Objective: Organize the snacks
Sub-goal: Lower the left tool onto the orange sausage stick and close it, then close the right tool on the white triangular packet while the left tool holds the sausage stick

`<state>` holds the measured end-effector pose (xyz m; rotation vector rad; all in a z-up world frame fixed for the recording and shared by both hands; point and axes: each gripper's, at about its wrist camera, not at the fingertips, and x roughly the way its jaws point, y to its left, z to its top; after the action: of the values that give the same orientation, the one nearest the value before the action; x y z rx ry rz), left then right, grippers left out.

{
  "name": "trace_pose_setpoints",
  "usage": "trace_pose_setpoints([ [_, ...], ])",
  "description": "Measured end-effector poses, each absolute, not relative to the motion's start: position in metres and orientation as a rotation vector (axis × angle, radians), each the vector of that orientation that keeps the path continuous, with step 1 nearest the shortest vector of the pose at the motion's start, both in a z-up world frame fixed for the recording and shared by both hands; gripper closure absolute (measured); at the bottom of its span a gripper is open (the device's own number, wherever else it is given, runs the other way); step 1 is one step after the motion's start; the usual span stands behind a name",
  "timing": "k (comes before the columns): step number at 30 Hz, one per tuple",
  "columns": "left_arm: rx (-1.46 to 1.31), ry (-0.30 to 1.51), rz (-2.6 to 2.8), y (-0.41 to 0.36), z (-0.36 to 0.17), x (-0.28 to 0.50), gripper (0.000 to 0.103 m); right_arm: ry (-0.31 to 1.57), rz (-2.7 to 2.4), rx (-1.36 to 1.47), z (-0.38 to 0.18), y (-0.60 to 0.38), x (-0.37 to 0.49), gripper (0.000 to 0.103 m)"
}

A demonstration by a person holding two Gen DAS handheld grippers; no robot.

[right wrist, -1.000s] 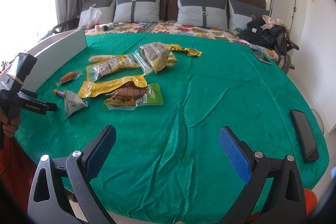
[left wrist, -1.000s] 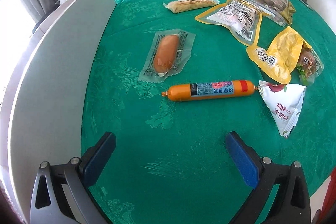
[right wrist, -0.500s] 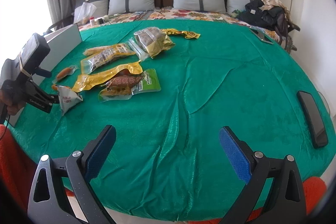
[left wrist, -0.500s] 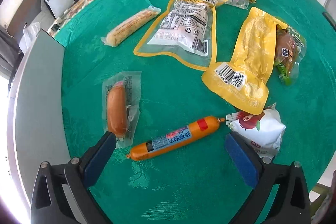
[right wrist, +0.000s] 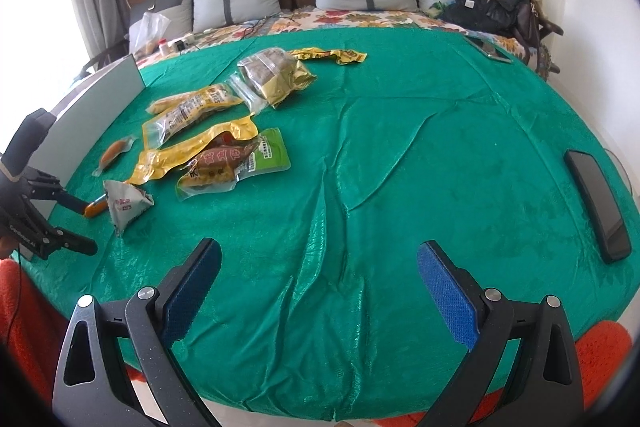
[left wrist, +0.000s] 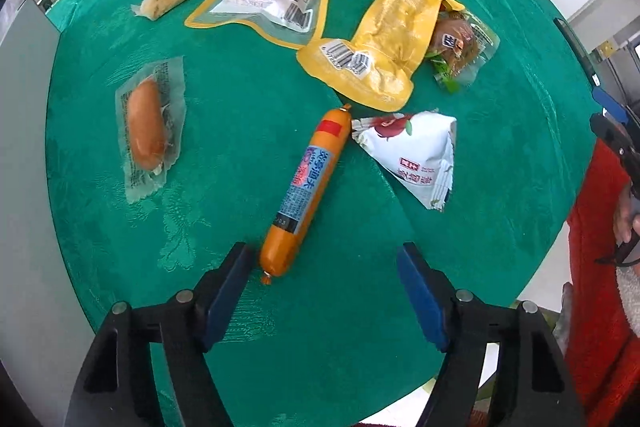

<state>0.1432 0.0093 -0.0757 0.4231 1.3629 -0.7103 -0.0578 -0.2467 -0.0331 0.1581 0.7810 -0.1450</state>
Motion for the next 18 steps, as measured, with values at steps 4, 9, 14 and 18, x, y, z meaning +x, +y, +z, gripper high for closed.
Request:
trace_pose_setpoints([
  [4, 0.369, 1.341, -0.634, 0.014, -0.07, 0.155, 0.056, 0.784, -0.15, 0.158, -0.033, -0.248, -0.059, 0.003],
  [9, 0.342, 1.271, -0.573, 0.006, -0.068, 0.145, 0.088, 0.807, -0.141, 0.199, -0.038, -0.253, -0.057, 0.003],
  [14, 0.074, 1.238, -0.394, 0.038, -0.069, 0.129, 0.088, 0.855, -0.083, 0.278, -0.046, -0.26, -0.056, 0.003],
  [18, -0.1, 1.158, -0.309, 0.079, -0.075, 0.116, 0.088, 0.927, -0.02, 0.334, -0.057, -0.255, -0.05, 0.003],
])
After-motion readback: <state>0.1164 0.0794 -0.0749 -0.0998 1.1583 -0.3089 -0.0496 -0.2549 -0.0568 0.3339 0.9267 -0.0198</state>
